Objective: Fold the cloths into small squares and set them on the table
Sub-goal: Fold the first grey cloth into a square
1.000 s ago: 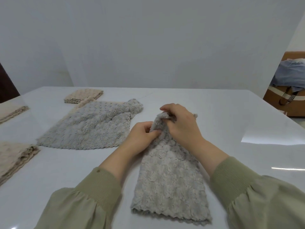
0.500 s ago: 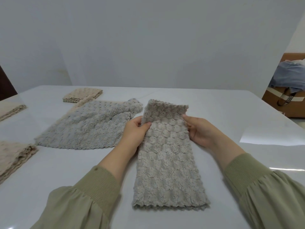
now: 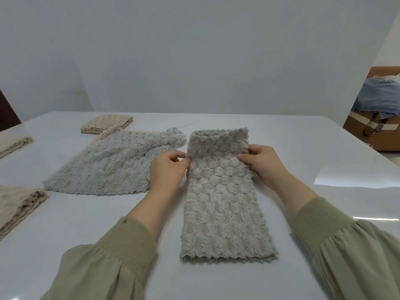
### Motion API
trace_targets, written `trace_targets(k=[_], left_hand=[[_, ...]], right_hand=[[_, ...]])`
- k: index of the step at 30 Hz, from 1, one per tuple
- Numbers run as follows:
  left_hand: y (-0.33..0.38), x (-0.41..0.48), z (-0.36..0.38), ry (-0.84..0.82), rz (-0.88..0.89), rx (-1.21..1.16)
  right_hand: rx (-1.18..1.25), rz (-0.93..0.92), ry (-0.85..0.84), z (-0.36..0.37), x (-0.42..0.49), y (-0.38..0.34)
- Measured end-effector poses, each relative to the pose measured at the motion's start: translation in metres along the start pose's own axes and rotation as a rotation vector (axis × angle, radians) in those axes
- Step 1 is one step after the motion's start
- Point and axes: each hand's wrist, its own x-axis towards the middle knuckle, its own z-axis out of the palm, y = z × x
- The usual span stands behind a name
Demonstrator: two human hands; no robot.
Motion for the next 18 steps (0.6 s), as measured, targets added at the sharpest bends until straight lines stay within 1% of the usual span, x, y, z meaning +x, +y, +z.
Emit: trace_targets(k=[3,5,7,9,11,15,17,18], left_hand=[[0.001,0.002,0.001,-0.012,-0.031,-0.021],[0.002,0.001,0.001,-0.049,-0.112,-0.105],[0.003,0.000,0.000,-0.087,-0.185,-0.229],[0.005,-0.002,0.000,-0.106,-0.235,-0.339],[0.008,-0.002,0.002,-0.106,-0.261,-0.473],[0.011,-0.001,0.005,-0.130,-0.273,-0.814],[0.010,0.002,0.005,-0.174,-0.349,-0.912],[0.008,0.003,0.004,-0.204,-0.399,-0.914]], right_hand=[[-0.239,-0.083,0.054,-0.005,0.006,-0.001],[-0.283,-0.073,0.042,-0.008,0.007,-0.004],[-0.238,-0.020,-0.023,-0.010,0.007,-0.007],[-0.204,-0.008,-0.056,-0.010,0.007,-0.011],[-0.143,-0.036,-0.046,-0.008,0.004,-0.014],[-0.016,-0.165,0.008,-0.003,0.005,-0.015],[0.033,-0.145,0.022,-0.001,0.006,-0.011],[0.065,-0.102,0.028,0.000,0.005,-0.009]])
